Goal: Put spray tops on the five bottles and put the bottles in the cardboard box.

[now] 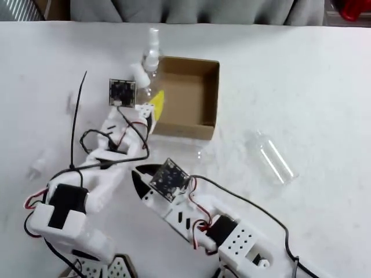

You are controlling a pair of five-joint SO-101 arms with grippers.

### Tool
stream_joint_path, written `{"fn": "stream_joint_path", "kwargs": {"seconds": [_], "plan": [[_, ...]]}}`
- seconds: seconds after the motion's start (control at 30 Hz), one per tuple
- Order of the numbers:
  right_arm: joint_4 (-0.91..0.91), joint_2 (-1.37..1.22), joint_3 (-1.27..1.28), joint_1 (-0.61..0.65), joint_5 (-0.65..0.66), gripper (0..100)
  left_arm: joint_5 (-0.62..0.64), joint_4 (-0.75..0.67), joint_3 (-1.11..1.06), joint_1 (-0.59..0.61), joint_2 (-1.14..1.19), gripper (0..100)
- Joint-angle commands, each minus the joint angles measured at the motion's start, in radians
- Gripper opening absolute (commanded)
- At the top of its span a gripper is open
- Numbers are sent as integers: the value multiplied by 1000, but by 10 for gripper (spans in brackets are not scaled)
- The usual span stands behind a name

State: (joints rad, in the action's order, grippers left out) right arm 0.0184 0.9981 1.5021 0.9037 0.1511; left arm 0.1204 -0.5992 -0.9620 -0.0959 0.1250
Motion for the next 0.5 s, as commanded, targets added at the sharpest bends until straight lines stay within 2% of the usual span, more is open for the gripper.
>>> {"fn": "stream_joint_path", "kwargs": {"seconds": [0.0, 0.1, 0.23, 0.47], "plan": [[-4, -4, -12, 5, 12, 15, -11, -26, 2, 8, -7, 197], [-4, -4, -12, 5, 12, 15, -11, -26, 0, 8, -7, 216], [-4, -4, -12, 5, 12, 15, -9, -21, -14, 8, -7, 300], [-4, -4, -12, 5, 12, 15, -8, -26, -17, 13, -8, 306]]}}
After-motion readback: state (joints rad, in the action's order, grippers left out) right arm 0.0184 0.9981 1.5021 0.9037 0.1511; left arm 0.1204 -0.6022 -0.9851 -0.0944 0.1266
